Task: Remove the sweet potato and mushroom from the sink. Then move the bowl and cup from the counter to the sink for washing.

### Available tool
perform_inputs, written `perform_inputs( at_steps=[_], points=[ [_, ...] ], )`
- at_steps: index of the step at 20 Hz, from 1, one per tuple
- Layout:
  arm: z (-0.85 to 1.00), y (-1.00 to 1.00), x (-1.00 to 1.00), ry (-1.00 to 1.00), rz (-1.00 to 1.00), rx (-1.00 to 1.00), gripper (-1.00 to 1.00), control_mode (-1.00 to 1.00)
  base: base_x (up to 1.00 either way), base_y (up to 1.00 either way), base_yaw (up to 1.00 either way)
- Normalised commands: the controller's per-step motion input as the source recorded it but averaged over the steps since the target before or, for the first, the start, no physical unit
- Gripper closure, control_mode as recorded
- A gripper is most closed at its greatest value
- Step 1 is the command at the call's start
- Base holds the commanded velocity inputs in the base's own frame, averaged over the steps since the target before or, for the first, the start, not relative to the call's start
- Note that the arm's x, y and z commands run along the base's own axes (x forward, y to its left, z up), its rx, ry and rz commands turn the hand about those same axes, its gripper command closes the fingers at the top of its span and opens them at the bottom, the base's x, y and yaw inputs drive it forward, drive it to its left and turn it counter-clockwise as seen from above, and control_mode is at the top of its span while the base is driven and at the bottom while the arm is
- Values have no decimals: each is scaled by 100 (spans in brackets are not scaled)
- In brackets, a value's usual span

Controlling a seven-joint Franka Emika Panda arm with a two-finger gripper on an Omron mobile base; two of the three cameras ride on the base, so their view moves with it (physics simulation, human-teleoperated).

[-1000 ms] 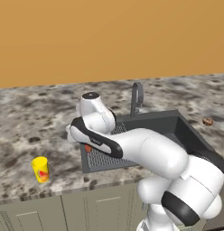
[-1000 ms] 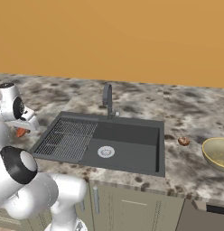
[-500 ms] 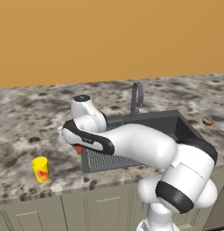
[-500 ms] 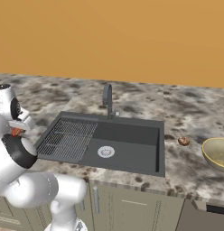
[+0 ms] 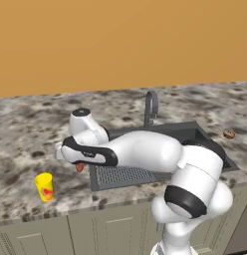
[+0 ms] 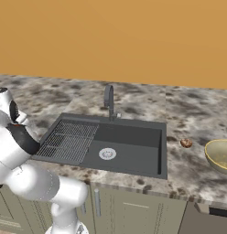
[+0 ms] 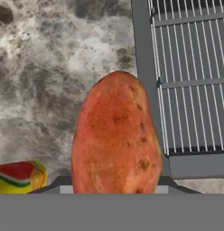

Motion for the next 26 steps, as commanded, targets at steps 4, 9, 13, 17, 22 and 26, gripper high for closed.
perform_inputs(
  at_steps=[4, 9, 13, 17, 22, 26],
  points=[
    [-17, 13, 22, 0, -4, 0, 100, -100, 0, 0, 0],
    [-18, 11, 21, 0, -8, 0, 100, -100, 0, 0, 0],
    [-24, 20, 11, 0, -9, 1, 100, -100, 0, 0, 0],
    [-19, 15, 16, 0, -10, 3, 100, -100, 0, 0, 0],
    [-17, 13, 20, 0, -9, 1, 100, -100, 0, 0, 0],
    [-20, 20, 17, 0, -11, 2, 100, -100, 0, 0, 0]
  ],
)
